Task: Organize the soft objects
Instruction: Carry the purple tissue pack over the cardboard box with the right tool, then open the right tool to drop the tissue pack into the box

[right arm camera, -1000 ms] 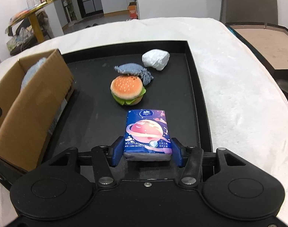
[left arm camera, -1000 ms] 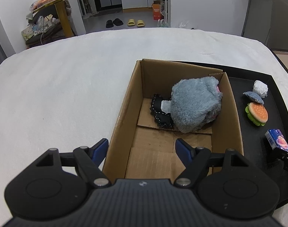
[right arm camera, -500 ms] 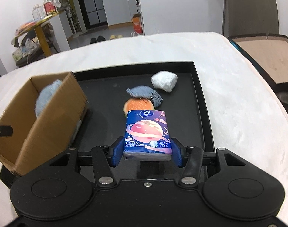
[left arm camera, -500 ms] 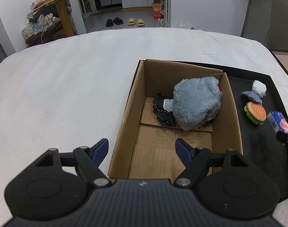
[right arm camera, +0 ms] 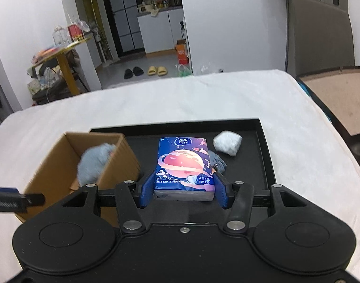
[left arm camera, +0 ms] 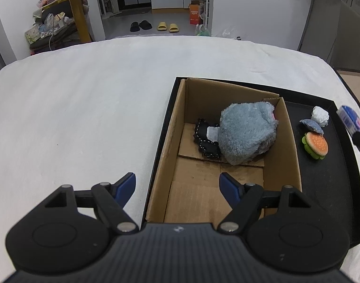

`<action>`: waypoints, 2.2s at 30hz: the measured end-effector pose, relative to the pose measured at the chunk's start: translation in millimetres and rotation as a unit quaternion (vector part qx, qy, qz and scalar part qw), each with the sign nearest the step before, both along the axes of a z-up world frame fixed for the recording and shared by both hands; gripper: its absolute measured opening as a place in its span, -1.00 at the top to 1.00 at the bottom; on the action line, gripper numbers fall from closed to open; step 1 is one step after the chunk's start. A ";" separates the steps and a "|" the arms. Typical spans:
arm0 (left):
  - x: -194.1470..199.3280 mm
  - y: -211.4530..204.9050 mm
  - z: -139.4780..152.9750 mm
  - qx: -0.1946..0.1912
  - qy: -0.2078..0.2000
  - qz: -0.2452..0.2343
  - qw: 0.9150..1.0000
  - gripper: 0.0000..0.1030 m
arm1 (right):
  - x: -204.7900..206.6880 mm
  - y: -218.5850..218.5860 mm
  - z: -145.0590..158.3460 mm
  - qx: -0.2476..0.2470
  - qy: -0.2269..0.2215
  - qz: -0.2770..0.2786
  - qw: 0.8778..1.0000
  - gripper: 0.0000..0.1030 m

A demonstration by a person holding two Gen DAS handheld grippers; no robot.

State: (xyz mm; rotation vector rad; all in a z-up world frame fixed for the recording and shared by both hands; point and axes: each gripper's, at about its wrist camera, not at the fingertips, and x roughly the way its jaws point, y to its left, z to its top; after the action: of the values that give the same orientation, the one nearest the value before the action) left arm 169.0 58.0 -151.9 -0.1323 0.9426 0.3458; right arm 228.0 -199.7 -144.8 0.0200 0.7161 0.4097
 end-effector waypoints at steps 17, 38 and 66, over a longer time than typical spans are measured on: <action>-8.4 22.7 -0.9 -0.047 -0.016 0.004 0.999 -0.41 | -6.1 44.6 21.4 -0.003 -0.021 0.039 0.999 0.01; -15.2 52.3 -26.7 -0.137 -0.008 0.007 0.991 0.62 | -21.4 124.4 12.2 -0.004 0.007 0.135 0.991 0.01; -13.4 55.0 -27.8 -0.132 0.009 0.018 0.991 0.61 | -29.4 124.7 8.3 0.023 0.032 0.157 0.987 -0.34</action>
State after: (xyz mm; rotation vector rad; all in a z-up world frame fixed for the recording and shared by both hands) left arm 155.6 113.1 -179.8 -0.3893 1.0029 0.2549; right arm 198.7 -75.1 -136.5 -0.0375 0.7756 0.7297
